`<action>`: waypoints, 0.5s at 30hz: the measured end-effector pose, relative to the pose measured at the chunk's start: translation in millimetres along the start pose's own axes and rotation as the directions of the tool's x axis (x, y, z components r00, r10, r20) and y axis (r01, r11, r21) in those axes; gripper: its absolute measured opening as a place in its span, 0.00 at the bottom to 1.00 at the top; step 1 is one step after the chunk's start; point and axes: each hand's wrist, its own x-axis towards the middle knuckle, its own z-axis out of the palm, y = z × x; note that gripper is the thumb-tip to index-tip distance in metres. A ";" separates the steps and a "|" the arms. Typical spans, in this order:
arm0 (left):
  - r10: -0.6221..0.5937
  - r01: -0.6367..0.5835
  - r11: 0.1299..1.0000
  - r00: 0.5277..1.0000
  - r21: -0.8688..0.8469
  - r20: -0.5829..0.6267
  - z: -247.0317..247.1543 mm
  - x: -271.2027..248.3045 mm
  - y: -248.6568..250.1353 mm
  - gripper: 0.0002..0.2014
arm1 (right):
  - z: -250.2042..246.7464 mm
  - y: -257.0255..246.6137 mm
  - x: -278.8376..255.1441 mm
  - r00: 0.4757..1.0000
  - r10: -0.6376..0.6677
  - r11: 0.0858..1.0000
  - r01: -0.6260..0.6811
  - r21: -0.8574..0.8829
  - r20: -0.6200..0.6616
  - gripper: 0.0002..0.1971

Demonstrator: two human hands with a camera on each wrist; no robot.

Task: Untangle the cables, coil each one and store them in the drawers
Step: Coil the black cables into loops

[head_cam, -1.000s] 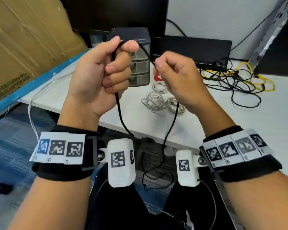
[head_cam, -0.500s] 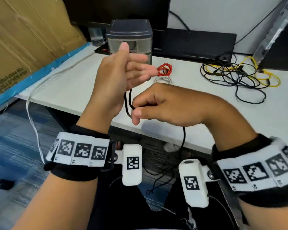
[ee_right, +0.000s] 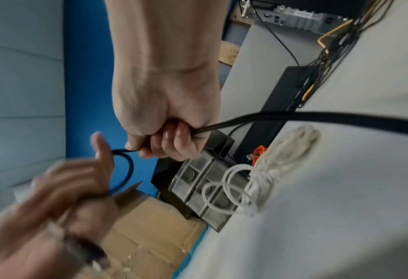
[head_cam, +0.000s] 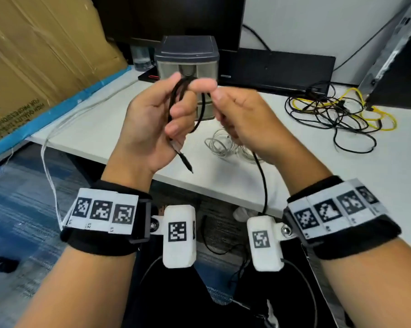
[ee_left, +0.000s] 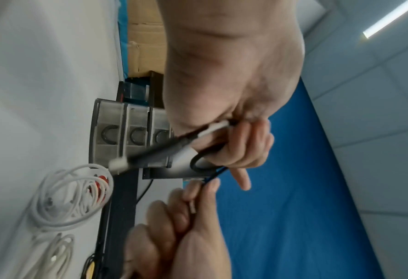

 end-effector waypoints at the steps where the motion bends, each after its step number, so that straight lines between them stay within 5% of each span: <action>1: 0.029 -0.030 1.000 0.999 -0.001 -0.046 1.5 1.3 1.0 0.22 | 6.8 0.4 -4.7 0.999 0.025 1.000 -0.024 -0.018 0.029 0.21; 5: 0.173 -0.106 0.966 0.942 0.236 -0.286 7.2 11.1 -2.2 0.20 | 21.4 -7.1 -21.6 0.963 0.044 0.970 0.023 -0.243 0.268 0.19; 8: 0.236 -0.077 0.883 0.925 0.463 -0.298 5.8 13.6 -9.1 0.16 | 5.9 -31.4 -22.1 0.911 0.022 0.947 0.112 -0.300 0.411 0.15; 12: 0.252 -0.115 0.721 0.962 0.683 -0.104 6.9 6.5 -12.8 0.16 | -33.9 -52.0 -8.5 0.937 -0.090 0.948 0.184 -0.259 0.336 0.13; 15: 0.148 -0.109 0.830 0.989 0.547 -0.027 13.5 1.7 -12.6 0.17 | -43.5 -44.4 1.4 0.968 -0.162 0.967 0.195 -0.167 0.193 0.15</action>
